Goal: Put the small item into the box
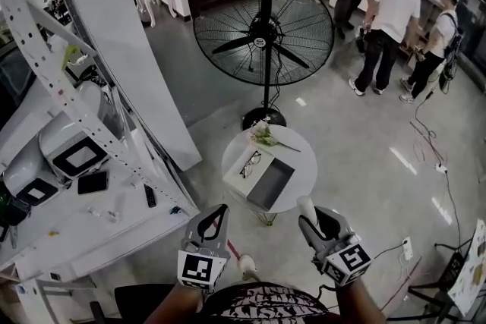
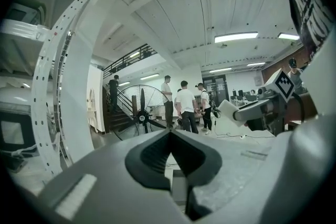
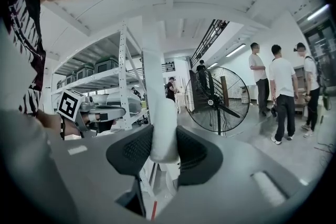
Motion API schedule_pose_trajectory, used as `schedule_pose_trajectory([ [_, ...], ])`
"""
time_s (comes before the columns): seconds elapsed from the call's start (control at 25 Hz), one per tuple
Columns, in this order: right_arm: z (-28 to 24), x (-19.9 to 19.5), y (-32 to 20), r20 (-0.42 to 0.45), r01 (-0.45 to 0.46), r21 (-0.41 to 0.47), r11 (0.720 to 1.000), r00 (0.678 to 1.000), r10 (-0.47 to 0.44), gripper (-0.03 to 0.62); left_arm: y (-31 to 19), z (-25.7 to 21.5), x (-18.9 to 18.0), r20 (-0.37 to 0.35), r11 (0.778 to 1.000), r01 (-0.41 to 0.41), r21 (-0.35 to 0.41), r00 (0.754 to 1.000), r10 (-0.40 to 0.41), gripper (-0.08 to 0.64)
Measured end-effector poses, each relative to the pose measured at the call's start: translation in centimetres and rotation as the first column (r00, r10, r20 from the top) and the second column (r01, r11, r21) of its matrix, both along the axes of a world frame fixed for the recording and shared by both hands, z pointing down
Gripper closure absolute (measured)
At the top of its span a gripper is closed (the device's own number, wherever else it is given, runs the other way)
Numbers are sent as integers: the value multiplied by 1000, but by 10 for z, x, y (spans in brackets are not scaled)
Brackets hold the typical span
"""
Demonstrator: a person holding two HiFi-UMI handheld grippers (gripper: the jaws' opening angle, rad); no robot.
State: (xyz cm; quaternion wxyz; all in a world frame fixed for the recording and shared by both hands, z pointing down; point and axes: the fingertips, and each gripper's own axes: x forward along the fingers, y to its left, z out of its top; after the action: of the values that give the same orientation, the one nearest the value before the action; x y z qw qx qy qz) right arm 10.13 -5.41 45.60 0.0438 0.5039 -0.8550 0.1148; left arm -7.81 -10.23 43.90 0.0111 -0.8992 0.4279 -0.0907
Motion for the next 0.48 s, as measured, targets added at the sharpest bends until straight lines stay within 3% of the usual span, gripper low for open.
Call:
schedule_pose_trajectory([
  [0.2,1,-3,-18,-27,-26,-25,999,999,25,431,-23,-1,6,-20,999,-41,14,999,41,560],
  [0.36,-4,-7,-30,-43,-48,-37,998,998,47,430,-33,-16,9,106,987,-88,132,992,74,560],
  [0.48,-8,-11,-35,-51,-64,-35,997,997,63,431,-37,-21,10,42,985,-127,113,992,123,560],
])
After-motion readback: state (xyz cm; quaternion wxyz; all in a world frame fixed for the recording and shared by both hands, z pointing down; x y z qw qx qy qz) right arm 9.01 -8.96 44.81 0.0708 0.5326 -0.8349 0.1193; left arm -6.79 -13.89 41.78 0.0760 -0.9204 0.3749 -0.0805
